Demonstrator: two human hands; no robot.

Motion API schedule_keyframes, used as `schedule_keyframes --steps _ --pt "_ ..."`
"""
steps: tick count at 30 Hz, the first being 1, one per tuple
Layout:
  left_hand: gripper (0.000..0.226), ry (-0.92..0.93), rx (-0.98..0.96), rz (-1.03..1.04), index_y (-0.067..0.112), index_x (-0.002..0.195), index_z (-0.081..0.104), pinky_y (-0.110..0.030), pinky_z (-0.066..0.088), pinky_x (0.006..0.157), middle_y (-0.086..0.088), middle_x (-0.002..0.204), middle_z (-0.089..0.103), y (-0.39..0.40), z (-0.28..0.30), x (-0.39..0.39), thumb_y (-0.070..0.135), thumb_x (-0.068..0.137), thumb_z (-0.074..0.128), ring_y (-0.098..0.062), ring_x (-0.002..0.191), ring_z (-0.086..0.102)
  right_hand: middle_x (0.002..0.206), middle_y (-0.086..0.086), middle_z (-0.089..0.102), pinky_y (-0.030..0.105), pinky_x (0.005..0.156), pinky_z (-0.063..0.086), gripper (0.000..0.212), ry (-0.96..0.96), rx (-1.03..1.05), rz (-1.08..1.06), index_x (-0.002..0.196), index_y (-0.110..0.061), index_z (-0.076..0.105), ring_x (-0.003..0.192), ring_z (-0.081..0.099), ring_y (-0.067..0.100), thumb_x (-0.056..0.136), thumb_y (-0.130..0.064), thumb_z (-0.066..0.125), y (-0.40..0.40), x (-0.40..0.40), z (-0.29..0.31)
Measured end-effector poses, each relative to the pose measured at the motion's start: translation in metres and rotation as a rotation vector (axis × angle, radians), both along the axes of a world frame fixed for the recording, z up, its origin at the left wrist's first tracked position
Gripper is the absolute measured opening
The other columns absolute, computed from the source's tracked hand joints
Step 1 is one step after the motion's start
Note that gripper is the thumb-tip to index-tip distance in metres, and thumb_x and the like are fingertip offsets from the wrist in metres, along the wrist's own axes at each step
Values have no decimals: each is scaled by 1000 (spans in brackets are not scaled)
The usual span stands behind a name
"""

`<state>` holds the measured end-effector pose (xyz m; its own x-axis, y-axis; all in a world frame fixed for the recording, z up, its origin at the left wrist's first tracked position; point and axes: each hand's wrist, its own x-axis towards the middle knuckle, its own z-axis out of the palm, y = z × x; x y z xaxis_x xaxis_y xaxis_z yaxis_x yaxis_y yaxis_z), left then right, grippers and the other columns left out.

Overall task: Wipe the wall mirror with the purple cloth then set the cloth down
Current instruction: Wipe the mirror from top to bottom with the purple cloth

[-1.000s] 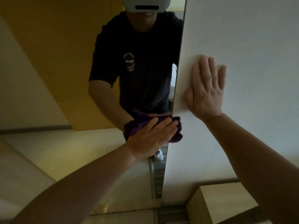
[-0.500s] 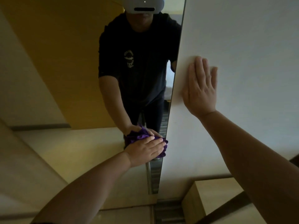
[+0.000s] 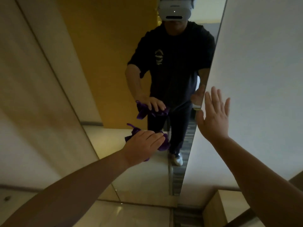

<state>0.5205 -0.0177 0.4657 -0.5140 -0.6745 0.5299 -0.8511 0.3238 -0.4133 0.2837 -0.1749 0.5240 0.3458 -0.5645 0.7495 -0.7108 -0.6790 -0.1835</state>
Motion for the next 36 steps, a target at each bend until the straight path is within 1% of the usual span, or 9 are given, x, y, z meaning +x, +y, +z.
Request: schedule_keyframes --steps 4,7,11,18,23,26,30,34,36 --pt "34 130 -41 99 5 131 54 -41 52 90 -12 128 63 39 6 38 5 97 46 -29 108 62 166 11 10 45 124 -9 63 25 -6 102 157 -10 20 154 -3 22 98 -27 33 40 44 -9" --pt "42 312 -78 225 0 125 62 -45 53 89 -15 123 65 58 9 73 -1 99 29 -33 104 65 165 13 16 47 124 -7 60 86 -54 122 155 -9 25 154 1 24 98 -27 34 60 80 -24" --pt "42 399 -114 233 -3 127 59 -46 50 95 -16 124 63 71 1 122 -3 89 40 -33 108 62 164 13 21 46 124 -9 57 141 -105 107 152 -8 35 154 9 29 99 -29 35 72 117 -50" --pt "42 396 -176 173 -5 128 57 -40 45 103 -19 127 61 49 -33 161 -1 89 44 -31 116 56 164 13 20 52 124 -2 58 126 -178 149 154 -11 31 153 9 29 99 -28 36 65 144 -98" --pt "40 343 -276 106 0 134 52 -44 47 103 -24 135 54 13 -75 174 3 94 50 -36 123 55 165 12 18 62 121 7 56 115 -347 183 154 -11 34 153 9 31 100 -25 40 43 151 -138" --pt "46 348 -372 59 6 138 46 -41 44 106 -25 142 47 1 -99 178 1 93 54 -36 129 50 164 14 20 63 121 7 57 117 -455 168 154 -10 35 153 10 32 99 -25 43 30 155 -171" --pt "52 402 -510 43 10 141 42 -38 45 103 -20 136 52 2 -135 181 2 91 55 -33 123 52 161 17 28 66 119 12 53 81 -606 110 149 -11 44 151 18 36 100 -27 53 11 166 -217" --pt "52 282 -622 112 15 141 40 -41 42 98 -20 132 56 3 -182 198 5 92 53 -35 113 55 160 19 28 66 119 11 57 78 -717 23 150 -12 41 150 18 38 98 -33 51 -8 182 -240" --pt "41 233 -689 162 19 140 42 -46 41 95 -21 131 57 4 -200 206 12 99 44 -37 111 55 161 19 26 64 119 10 57 70 -747 -13 151 -12 40 151 16 36 98 -34 47 -10 183 -240"
